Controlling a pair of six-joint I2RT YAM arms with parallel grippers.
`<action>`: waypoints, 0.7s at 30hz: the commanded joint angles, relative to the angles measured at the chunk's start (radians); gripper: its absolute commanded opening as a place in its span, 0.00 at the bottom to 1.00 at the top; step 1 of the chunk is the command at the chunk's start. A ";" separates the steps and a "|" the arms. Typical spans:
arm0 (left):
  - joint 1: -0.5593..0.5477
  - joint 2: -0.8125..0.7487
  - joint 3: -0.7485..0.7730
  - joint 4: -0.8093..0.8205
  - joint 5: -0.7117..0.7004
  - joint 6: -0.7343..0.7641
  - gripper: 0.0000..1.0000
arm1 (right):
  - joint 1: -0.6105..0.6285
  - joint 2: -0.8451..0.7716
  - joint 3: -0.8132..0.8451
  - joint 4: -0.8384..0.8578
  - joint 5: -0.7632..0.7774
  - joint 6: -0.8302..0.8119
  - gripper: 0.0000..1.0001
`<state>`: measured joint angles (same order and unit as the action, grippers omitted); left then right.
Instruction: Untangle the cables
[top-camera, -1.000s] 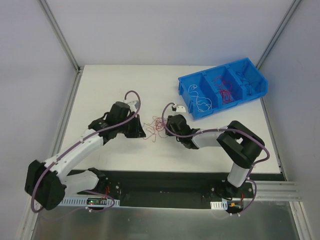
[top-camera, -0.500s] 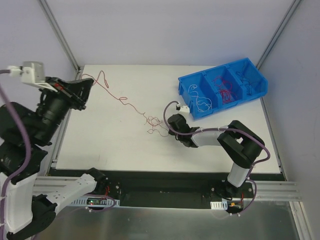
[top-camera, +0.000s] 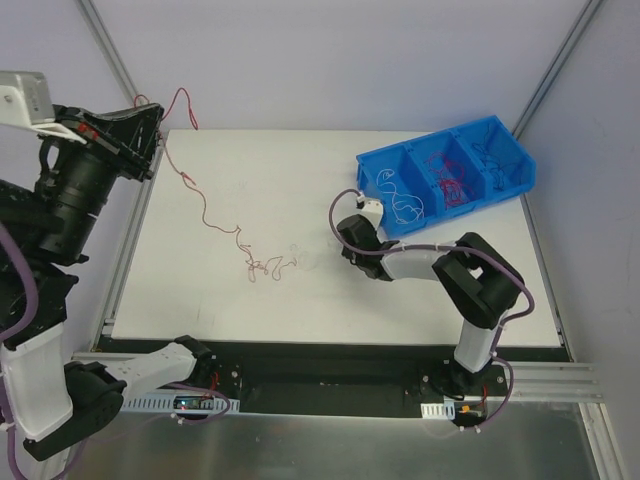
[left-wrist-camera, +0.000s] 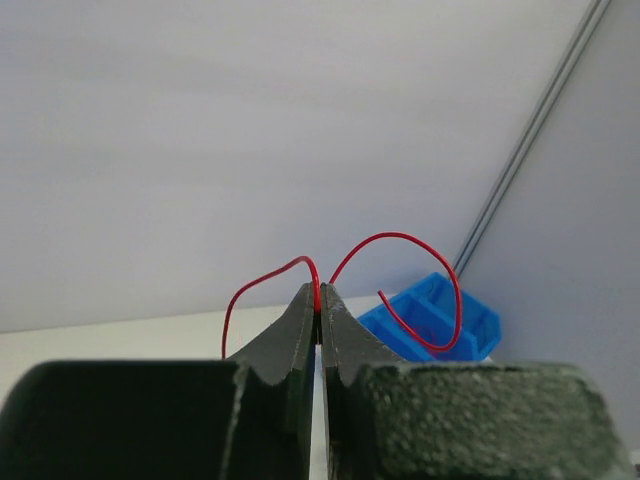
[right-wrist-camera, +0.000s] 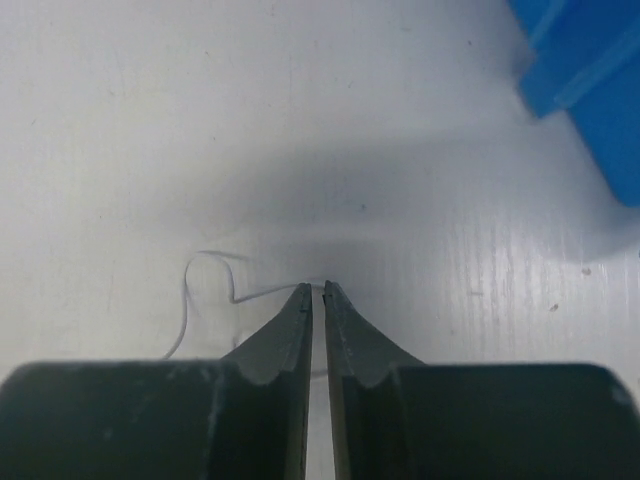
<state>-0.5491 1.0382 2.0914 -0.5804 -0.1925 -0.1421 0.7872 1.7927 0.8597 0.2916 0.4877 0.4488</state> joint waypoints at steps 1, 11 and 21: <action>0.002 0.011 -0.057 0.013 -0.033 0.030 0.00 | -0.031 0.049 0.143 -0.123 0.025 -0.160 0.11; 0.002 0.006 -0.169 0.013 -0.054 -0.048 0.00 | -0.108 -0.016 0.274 -0.284 -0.355 -0.324 0.41; 0.002 0.045 -0.148 0.017 0.007 -0.091 0.00 | 0.045 -0.242 0.067 0.009 -0.641 -0.553 0.83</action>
<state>-0.5491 1.0775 1.9209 -0.5900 -0.2115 -0.2028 0.7338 1.5665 0.9302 0.1299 -0.0006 0.0338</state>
